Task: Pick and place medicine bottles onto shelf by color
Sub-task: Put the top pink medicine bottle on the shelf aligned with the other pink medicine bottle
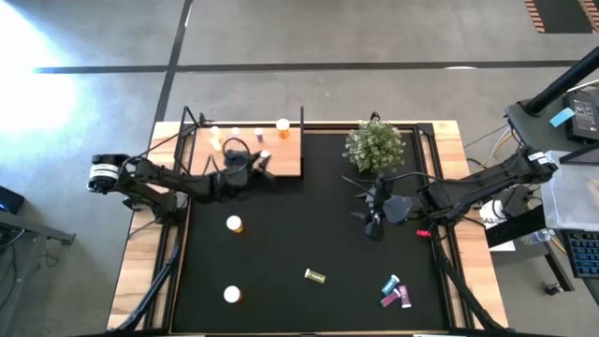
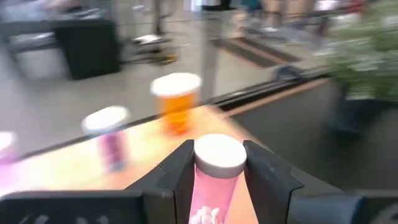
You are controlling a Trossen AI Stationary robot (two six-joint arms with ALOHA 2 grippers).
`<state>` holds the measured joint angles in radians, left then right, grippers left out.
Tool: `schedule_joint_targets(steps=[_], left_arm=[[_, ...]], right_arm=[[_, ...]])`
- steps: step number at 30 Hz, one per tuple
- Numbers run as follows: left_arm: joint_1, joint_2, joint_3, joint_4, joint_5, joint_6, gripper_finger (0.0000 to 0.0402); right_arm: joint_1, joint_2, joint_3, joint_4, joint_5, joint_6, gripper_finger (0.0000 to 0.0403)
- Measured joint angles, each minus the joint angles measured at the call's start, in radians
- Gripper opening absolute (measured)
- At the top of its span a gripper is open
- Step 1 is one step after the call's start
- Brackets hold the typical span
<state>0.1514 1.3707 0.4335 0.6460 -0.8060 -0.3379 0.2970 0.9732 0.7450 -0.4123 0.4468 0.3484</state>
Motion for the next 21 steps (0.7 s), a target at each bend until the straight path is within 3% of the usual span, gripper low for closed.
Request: schedule_joint_targets(steps=[6,11,16,21], left_arm=[[0.049,-0.018,-0.118,0.029,-0.157,-0.051,0.0107],[0.061,-0.013,-0.139,0.038,-0.254,-0.086,0.0107],[0.090,0.016,-0.158,0.034,-0.277,-0.194,0.0107],[0.119,0.041,-0.156,0.036,-0.281,-0.206,0.0107]], right_arm=[[0.000,0.000,-0.034,0.055,-0.001,-0.013,0.0244],[0.000,0.006,-0.035,0.064,0.000,-0.035,0.0241],[0.000,0.010,-0.035,0.089,0.000,-0.046,0.0241],[0.000,0.010,-0.035,0.094,0.000,-0.053,0.0244]])
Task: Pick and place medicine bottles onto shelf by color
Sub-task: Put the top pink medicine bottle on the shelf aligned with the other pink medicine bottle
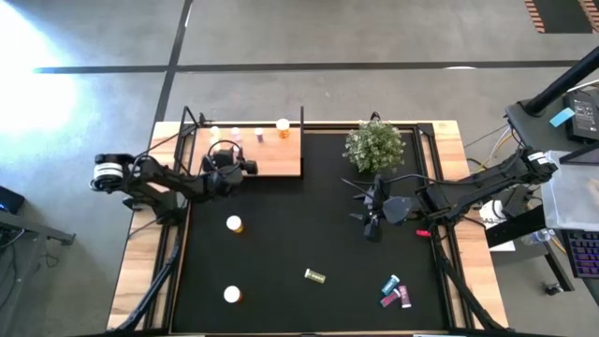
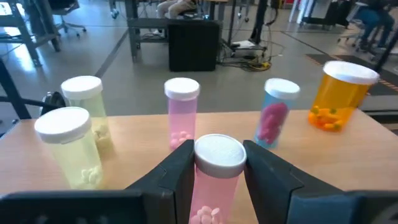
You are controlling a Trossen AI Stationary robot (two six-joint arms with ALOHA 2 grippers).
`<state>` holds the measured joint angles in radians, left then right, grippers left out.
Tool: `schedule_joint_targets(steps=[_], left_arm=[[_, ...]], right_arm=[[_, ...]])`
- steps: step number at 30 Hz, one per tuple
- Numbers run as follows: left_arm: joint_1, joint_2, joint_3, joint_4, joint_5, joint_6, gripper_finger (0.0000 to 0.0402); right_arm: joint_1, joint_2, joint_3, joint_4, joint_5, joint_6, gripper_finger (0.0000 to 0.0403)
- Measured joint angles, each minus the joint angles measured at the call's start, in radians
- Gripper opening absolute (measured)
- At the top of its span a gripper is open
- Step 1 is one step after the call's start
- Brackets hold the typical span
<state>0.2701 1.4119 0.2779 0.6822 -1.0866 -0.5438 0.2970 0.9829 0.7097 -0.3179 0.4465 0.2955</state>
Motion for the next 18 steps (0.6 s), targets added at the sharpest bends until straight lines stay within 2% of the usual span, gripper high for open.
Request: schedule_joint_targets(steps=[7,18], left_arm=[[0.050,0.029,0.013,0.007,-0.011,0.000,0.0107],[0.071,0.033,0.018,0.016,-0.001,0.000,0.0107]], right_arm=[[0.000,0.000,0.000,0.003,0.000,-0.006,0.0238],[0.000,0.000,0.000,0.005,0.000,-0.008,0.0241]])
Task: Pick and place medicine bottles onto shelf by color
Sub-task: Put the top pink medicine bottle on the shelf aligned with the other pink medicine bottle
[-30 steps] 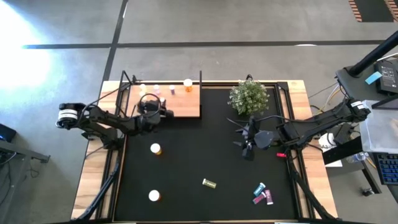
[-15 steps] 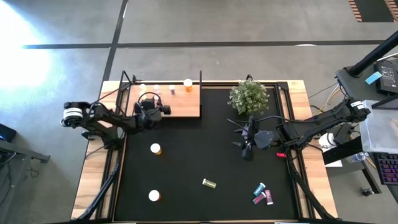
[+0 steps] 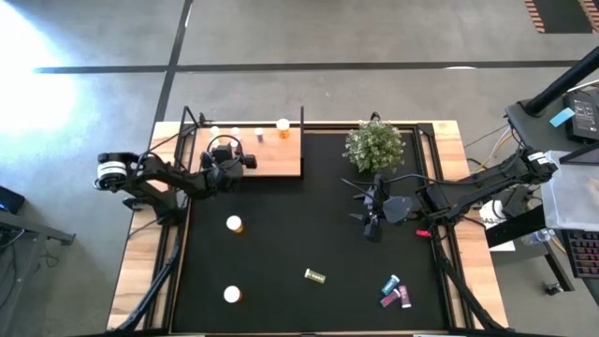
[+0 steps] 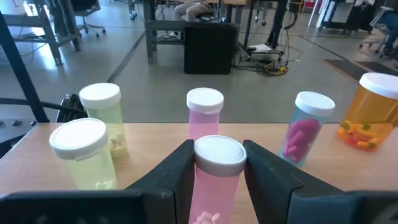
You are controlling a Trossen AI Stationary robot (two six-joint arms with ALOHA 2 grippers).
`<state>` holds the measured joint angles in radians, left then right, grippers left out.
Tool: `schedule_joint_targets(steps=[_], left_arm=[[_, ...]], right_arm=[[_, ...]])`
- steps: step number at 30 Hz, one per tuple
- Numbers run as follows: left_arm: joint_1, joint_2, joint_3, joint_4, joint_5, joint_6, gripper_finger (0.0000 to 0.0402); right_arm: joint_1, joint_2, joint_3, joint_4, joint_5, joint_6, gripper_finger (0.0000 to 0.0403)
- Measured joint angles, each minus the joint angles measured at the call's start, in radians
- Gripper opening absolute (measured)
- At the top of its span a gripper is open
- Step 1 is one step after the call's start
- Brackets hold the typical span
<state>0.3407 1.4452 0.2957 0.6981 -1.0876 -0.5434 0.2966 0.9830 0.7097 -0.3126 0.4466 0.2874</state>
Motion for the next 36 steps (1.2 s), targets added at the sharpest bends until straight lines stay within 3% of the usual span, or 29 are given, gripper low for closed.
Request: schedule_joint_targets(steps=[8,17,29,36], left_arm=[[0.000,0.000,0.000,0.009,0.034,0.000,0.0107],[0.008,0.003,-0.001,0.003,-0.003,0.000,0.0107],[0.018,0.160,-0.003,0.165,0.002,0.042,0.0107],[0.017,0.141,-0.002,0.180,-0.004,0.051,0.0107]], right_arm=[[0.000,0.000,0.000,0.000,0.000,0.000,0.0240],[0.000,0.000,0.000,0.004,0.000,-0.003,0.0238],[0.000,0.001,0.000,0.004,0.000,0.000,0.0241],[-0.001,0.001,0.000,0.004,0.000,0.000,0.0238]])
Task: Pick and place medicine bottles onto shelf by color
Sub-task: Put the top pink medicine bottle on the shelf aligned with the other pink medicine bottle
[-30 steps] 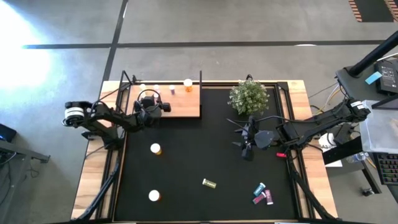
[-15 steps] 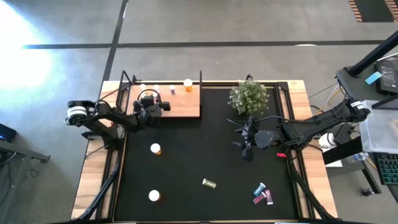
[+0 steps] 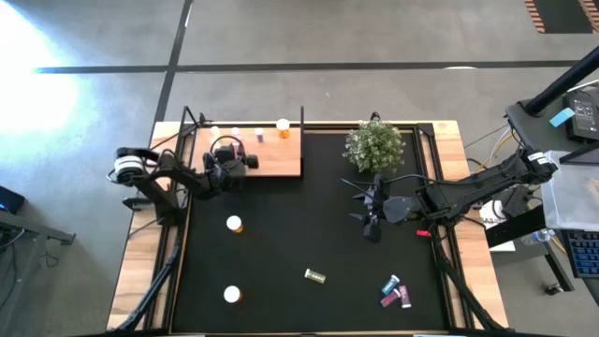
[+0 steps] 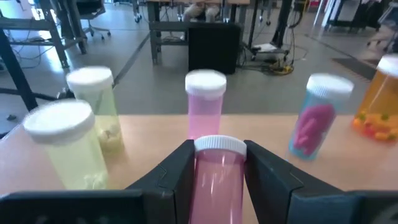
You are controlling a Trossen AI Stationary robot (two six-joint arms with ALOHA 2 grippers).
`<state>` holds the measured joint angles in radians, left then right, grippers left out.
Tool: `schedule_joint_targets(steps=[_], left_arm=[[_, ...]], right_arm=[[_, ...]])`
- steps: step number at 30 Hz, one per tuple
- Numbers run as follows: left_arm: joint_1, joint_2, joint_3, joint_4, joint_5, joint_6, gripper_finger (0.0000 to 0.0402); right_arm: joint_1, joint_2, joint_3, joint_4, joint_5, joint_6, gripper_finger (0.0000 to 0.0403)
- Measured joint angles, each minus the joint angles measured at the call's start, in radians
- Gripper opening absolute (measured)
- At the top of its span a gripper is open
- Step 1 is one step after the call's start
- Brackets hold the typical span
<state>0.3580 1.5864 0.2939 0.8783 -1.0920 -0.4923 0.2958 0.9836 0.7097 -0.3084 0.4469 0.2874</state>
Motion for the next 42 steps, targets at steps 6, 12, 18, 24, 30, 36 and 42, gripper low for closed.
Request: schedule_joint_targets(steps=[6,12,18,24,30,36,42], left_arm=[[-0.009,-0.067,0.000,0.016,0.041,0.002,0.0107],[-0.051,-0.159,-0.003,0.082,0.342,0.001,0.0107],[-0.172,-0.179,-0.005,0.376,0.672,0.057,0.0107],[-0.367,-0.152,0.011,0.599,0.759,0.226,0.0107],[-0.515,-0.130,0.093,0.614,0.754,0.408,0.0107],[-0.587,-0.093,0.184,0.621,0.755,0.487,0.0107],[-0.615,0.001,0.266,0.623,0.781,0.500,0.0107]], right_arm=[[0.000,0.000,0.000,0.000,0.000,0.000,0.0238],[0.000,0.000,0.000,0.002,0.000,0.021,0.0240],[0.004,0.041,-0.025,0.197,-0.001,-0.040,0.0241],[0.006,0.177,-0.048,0.515,-0.009,-0.185,0.0235],[0.006,0.377,-0.048,0.976,-0.083,-0.349,0.0235],[0.005,0.551,-0.005,1.292,-0.115,-0.475,0.0233],[0.005,0.666,0.078,1.443,-0.141,-0.548,0.0233]])
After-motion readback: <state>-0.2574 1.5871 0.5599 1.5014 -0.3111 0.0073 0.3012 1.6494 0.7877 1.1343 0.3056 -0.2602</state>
